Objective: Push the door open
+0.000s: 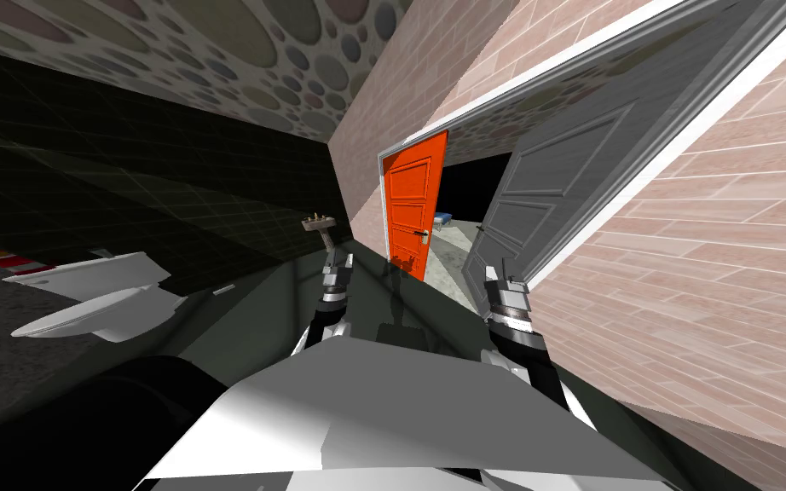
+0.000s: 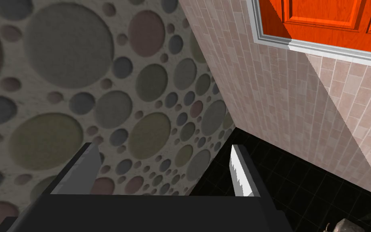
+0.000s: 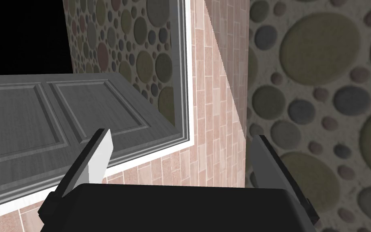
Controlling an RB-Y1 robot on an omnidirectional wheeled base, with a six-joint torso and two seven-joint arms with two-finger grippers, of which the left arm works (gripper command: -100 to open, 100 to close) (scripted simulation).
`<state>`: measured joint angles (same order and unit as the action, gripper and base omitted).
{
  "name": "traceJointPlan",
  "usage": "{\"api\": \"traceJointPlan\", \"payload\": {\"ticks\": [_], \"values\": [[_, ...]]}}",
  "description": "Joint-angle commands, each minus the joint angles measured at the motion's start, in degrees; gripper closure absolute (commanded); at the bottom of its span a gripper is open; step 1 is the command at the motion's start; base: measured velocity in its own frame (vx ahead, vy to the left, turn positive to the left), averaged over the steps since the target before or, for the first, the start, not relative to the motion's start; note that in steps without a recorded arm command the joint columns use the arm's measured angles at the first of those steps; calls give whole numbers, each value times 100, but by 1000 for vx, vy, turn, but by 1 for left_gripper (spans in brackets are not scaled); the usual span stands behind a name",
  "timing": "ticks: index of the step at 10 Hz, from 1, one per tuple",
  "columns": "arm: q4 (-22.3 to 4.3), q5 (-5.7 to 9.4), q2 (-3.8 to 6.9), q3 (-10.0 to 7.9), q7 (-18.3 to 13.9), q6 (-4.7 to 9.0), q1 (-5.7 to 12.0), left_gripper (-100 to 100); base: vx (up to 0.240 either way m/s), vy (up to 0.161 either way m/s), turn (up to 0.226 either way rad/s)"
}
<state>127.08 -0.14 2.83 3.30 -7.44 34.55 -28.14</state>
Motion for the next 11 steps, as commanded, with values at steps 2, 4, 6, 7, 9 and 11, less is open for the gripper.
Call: {"api": "traceJointPlan", "payload": {"ticks": [2, 4, 6, 7, 9, 11], "values": [[-294, -39, 53, -17, -8, -33, 186, -100, 93, -10, -67], [-557, -73, 93, -32, -15, -62, 351, -100, 108, 18, -64], [-806, -106, 125, -46, -22, -89, 509, -100, 125, 12, -68], [-993, -130, 146, -56, -28, -110, 627, -100, 125, 4, -68], [-1202, -158, 166, -68, -33, -133, 759, -100, 101, 14, -54], [-1411, -185, 187, -80, -39, -156, 891, -100, 84, 7, -51]]}}
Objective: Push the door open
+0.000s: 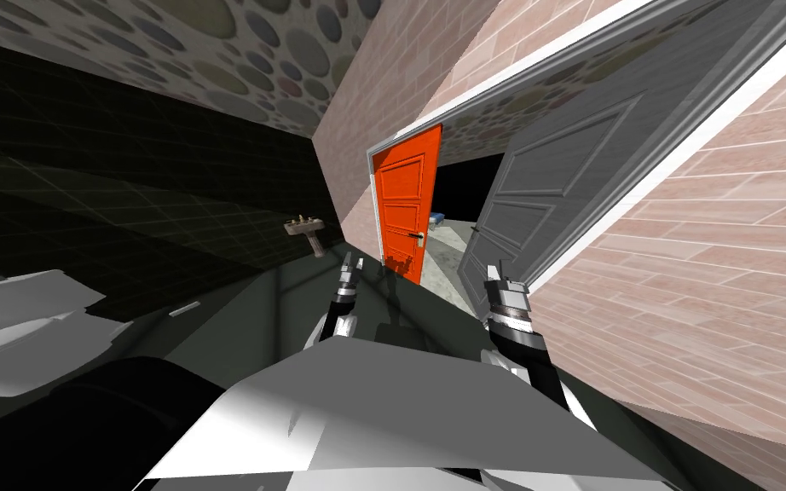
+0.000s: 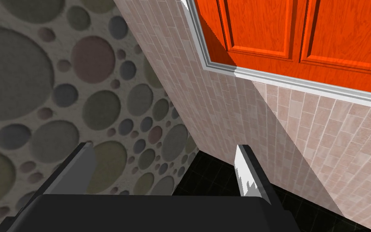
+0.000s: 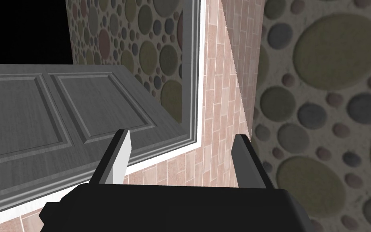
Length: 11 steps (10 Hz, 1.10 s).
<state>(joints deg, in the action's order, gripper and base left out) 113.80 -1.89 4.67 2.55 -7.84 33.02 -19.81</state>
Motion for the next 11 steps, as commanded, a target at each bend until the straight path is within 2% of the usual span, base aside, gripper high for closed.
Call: {"api": "traceJointPlan", "payload": {"ticks": [1, 8, 9, 11], "values": [[-200, -26, 12, -11, -2, -16, 131, -100, 83, 9, -48], [-1082, -142, 62, -61, -27, -114, 688, -100, 95, 16, -62], [-1345, -177, 73, -77, -34, -144, 858, -100, 126, 27, -100], [-1629, -213, 79, -93, -42, -174, 1033, -100, 126, 25, -83]]}}
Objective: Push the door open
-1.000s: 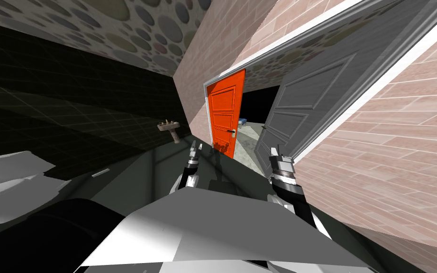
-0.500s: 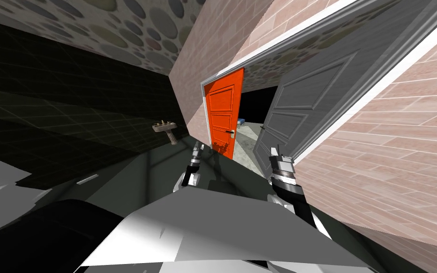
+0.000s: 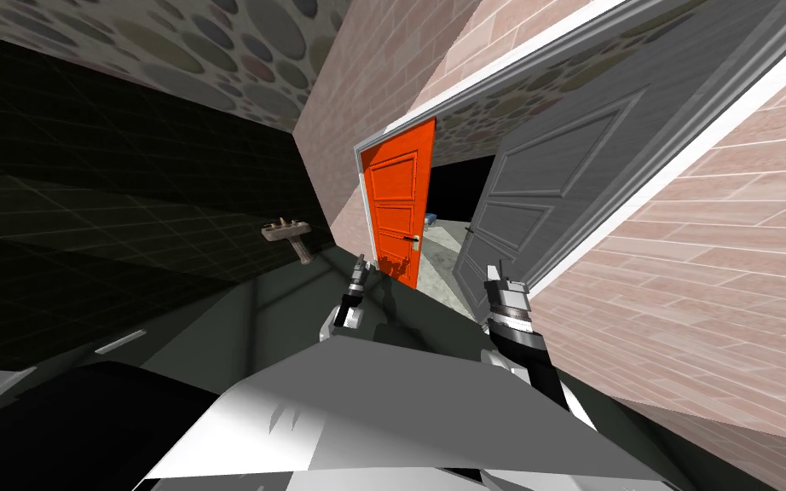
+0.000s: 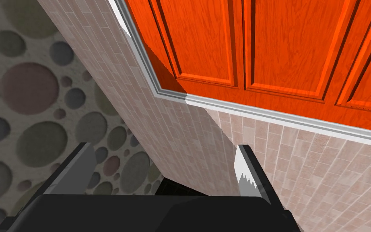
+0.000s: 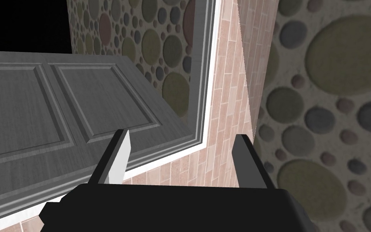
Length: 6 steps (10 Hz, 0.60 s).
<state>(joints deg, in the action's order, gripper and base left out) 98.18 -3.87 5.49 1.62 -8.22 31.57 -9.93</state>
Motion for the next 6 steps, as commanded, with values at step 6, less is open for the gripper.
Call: {"api": "traceJointPlan", "payload": {"ticks": [6], "values": [[-932, -129, -4, -49, -28, -125, 591, -100, 98, 19, -69]]}}
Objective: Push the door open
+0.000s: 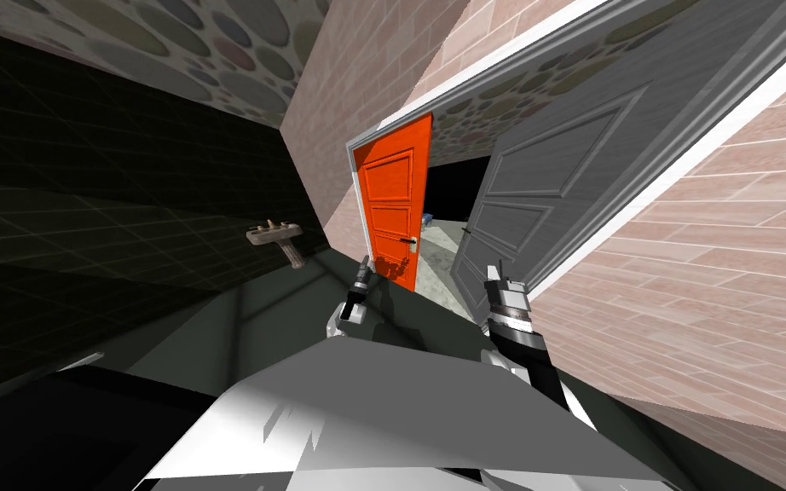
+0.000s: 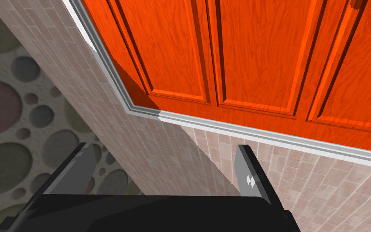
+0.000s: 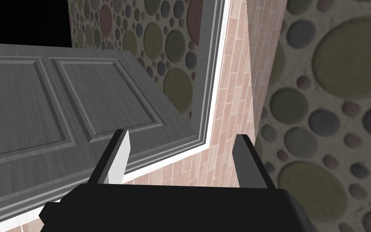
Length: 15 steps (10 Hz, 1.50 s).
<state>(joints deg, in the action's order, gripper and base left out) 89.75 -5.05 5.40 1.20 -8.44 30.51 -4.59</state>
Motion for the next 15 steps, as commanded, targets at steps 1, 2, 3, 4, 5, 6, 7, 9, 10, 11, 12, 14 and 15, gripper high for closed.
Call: {"api": "traceJointPlan", "payload": {"ticks": [1, 2, 3, 4, 5, 6, 7, 9, 10, 11, 12, 14, 15], "values": [[-237, -30, 2, -15, -11, -35, 150, -100, 92, 13, -63], [-384, -49, -1, -24, -15, -51, 243, -100, 93, 21, -74], [-531, -68, -4, -32, -19, -68, 336, -100, 99, 26, -72], [-678, -88, -10, -41, -23, -84, 428, -100, 98, 28, -69], [-825, -107, -18, -49, -27, -100, 521, -100, 95, 31, -70], [-972, -126, -25, -57, -31, -117, 614, -100, 99, 35, -73], [-1119, -146, -33, -66, -35, -133, 707, -100, 101, 28, -69], [-1412, -184, -50, -82, -43, -165, 892, -100, 94, 24, -74], [-1554, -203, -63, -90, -47, -181, 982, -100, 93, 24, -63], [-1697, -222, -76, -99, -51, -197, 1072, -100, 90, 32, -68], [-1840, -240, -88, -107, -55, -213, 1162, -100, 105, 40, -71], [-1983, -259, -101, -115, -59, -228, 1252, -100, 81, 27, -46], [-2125, -278, -114, -123, -63, -244, 1342, -100, 49, 19, -37]]}}
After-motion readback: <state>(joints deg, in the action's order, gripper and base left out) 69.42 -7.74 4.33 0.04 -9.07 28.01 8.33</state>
